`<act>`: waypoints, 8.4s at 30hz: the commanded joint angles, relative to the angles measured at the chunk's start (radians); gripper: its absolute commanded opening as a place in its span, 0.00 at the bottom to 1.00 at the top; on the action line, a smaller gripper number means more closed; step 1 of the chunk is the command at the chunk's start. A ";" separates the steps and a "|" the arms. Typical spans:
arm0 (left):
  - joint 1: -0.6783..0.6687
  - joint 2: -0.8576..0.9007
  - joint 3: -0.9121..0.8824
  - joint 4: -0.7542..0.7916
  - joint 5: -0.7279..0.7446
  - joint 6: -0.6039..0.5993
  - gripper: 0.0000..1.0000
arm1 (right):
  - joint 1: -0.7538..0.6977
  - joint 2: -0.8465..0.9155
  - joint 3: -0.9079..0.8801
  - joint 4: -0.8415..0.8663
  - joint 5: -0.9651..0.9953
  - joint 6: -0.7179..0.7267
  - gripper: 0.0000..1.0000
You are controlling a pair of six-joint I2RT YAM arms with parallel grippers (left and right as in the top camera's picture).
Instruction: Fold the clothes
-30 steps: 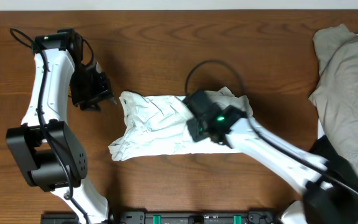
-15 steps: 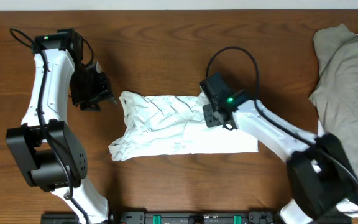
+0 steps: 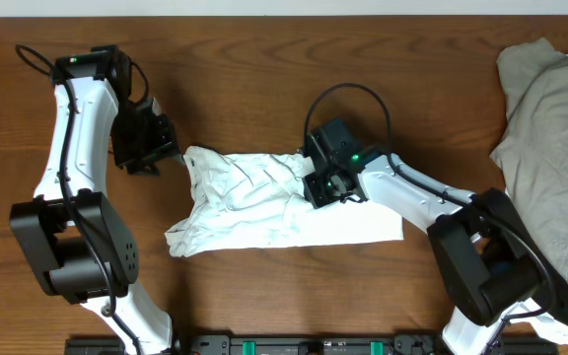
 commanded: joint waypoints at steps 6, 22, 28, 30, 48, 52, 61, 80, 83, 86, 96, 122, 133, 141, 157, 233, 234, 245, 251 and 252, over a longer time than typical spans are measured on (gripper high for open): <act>0.001 0.002 -0.001 -0.003 -0.002 -0.003 0.52 | -0.069 -0.177 0.037 -0.053 0.073 -0.015 0.48; -0.396 0.000 -0.001 0.227 0.241 0.111 0.52 | -0.258 -0.229 0.039 -0.278 0.094 -0.016 0.30; -0.565 0.025 -0.001 0.382 0.242 0.031 0.52 | -0.258 -0.166 0.039 -0.269 0.095 -0.016 0.17; -0.604 0.043 -0.001 0.413 0.241 0.031 0.52 | -0.258 -0.151 0.039 -0.262 0.095 -0.016 0.13; -0.676 0.312 -0.001 0.537 0.243 -0.082 0.52 | -0.316 -0.095 0.039 -0.209 0.092 0.000 0.01; -0.678 0.355 -0.001 0.534 0.242 -0.100 0.52 | -0.316 -0.047 0.039 -0.198 0.068 -0.001 0.01; -0.678 0.403 -0.023 0.509 0.241 -0.105 0.52 | -0.351 0.059 0.039 -0.169 0.233 0.061 0.02; -0.677 0.396 -0.032 0.498 0.110 -0.193 0.49 | -0.412 0.089 0.039 -0.181 0.280 0.126 0.08; -0.668 0.360 -0.032 0.479 0.109 -0.193 0.46 | -0.412 0.064 0.039 -0.185 0.237 0.088 0.09; -0.653 0.294 -0.031 0.467 0.109 -0.193 0.46 | -0.412 0.001 0.041 -0.193 0.229 0.085 0.11; -0.513 -0.008 -0.031 0.329 -0.135 -0.194 0.60 | -0.412 -0.406 0.041 -0.259 0.208 -0.018 0.29; -0.018 -0.019 -0.486 0.449 0.172 0.070 0.85 | -0.412 -0.478 -0.029 -0.416 0.180 -0.057 0.40; -0.047 -0.005 -0.641 0.562 0.228 0.052 0.83 | -0.412 -0.478 -0.029 -0.399 0.165 -0.052 0.40; -0.098 -0.005 -0.640 0.615 0.243 0.036 0.20 | -0.412 -0.478 -0.029 -0.401 0.148 -0.049 0.40; 0.189 -0.093 -0.414 0.496 0.084 -0.040 0.06 | -0.412 -0.478 -0.029 -0.423 0.147 -0.046 0.41; -0.766 -0.086 -0.088 0.201 -0.126 -0.168 0.42 | -0.412 -0.478 -0.029 -0.436 0.029 -0.081 0.45; -0.742 -0.115 -0.088 0.182 -0.169 -0.183 0.42 | -0.411 -0.478 -0.029 -0.431 -0.012 -0.100 0.45; -0.376 -0.303 -0.097 0.156 -0.241 -0.337 0.49 | -0.214 -0.466 -0.029 -0.254 -0.249 -0.219 0.49; -0.279 -0.276 -0.115 0.156 -0.218 -0.343 0.51 | -0.031 -0.328 -0.029 -0.081 -0.097 -0.218 0.52; -0.268 -0.275 -0.115 0.156 -0.214 -0.343 0.51 | -0.014 -0.303 -0.029 -0.058 -0.078 -0.218 0.52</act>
